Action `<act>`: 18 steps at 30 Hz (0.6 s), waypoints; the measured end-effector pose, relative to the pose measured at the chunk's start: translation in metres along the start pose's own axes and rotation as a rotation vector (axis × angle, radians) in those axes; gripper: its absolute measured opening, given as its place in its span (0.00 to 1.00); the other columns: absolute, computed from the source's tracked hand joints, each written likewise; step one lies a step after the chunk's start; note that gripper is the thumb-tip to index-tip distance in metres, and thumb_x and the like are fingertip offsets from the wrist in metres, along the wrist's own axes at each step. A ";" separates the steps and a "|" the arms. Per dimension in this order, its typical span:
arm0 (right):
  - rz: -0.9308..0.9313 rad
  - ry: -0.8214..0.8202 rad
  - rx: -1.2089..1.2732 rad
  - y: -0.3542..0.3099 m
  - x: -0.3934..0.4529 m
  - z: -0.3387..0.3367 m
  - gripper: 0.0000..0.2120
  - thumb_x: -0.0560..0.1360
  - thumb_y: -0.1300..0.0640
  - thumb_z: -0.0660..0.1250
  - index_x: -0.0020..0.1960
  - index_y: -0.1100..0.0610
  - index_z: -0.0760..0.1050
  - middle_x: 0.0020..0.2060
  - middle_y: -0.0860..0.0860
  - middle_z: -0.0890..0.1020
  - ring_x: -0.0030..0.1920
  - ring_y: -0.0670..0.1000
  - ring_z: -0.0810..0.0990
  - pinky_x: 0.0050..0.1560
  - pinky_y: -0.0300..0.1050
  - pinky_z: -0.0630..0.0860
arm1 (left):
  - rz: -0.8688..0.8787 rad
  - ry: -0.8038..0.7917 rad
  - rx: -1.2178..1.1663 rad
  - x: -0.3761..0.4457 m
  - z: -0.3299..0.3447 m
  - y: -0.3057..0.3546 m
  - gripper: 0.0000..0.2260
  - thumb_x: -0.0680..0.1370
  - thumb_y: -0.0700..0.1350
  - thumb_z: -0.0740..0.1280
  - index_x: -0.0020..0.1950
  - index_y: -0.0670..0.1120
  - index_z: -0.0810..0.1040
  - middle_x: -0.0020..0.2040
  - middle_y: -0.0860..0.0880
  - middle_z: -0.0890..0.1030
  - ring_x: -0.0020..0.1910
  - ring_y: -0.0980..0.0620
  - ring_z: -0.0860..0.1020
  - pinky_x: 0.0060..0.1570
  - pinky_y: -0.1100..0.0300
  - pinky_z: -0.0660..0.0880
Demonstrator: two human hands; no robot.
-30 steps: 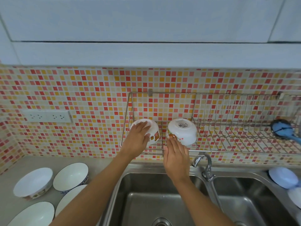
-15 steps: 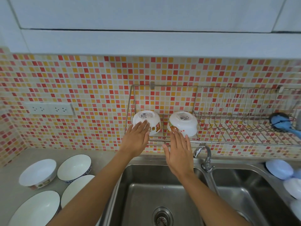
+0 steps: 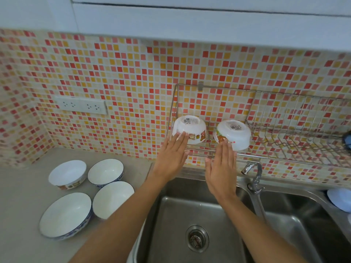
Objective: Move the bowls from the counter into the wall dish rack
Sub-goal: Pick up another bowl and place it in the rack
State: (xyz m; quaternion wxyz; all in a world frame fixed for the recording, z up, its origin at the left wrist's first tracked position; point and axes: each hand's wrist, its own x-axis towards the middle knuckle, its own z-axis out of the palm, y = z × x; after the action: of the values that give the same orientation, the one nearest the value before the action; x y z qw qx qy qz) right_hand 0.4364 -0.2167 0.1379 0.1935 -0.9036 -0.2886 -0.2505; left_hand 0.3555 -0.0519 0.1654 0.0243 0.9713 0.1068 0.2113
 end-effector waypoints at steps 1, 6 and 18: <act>-0.013 -0.005 0.035 -0.005 -0.006 0.004 0.32 0.81 0.43 0.44 0.78 0.63 0.49 0.78 0.59 0.51 0.78 0.56 0.46 0.77 0.58 0.52 | 0.003 0.005 -0.034 -0.009 0.000 -0.002 0.28 0.80 0.59 0.34 0.77 0.49 0.42 0.79 0.51 0.44 0.77 0.53 0.39 0.74 0.54 0.35; -0.147 -0.151 0.173 -0.059 -0.051 0.044 0.31 0.81 0.44 0.51 0.78 0.58 0.53 0.78 0.60 0.47 0.78 0.59 0.48 0.74 0.59 0.55 | -0.061 0.036 -0.135 -0.078 0.001 -0.039 0.26 0.82 0.55 0.47 0.78 0.48 0.46 0.78 0.52 0.44 0.76 0.54 0.39 0.72 0.55 0.33; -0.229 -0.560 0.501 -0.306 -0.067 0.120 0.26 0.81 0.47 0.58 0.76 0.51 0.59 0.77 0.50 0.59 0.77 0.52 0.56 0.74 0.48 0.56 | -0.754 0.059 -0.192 -0.204 -0.028 -0.308 0.24 0.82 0.52 0.55 0.77 0.47 0.55 0.79 0.44 0.53 0.77 0.44 0.51 0.74 0.46 0.48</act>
State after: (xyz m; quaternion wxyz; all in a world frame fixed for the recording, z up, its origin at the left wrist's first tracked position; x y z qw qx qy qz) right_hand 0.2404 0.0464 0.0663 0.2927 -0.8239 -0.4811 0.0637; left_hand 0.1017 0.2043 0.0794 0.1880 0.8506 0.4368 0.2243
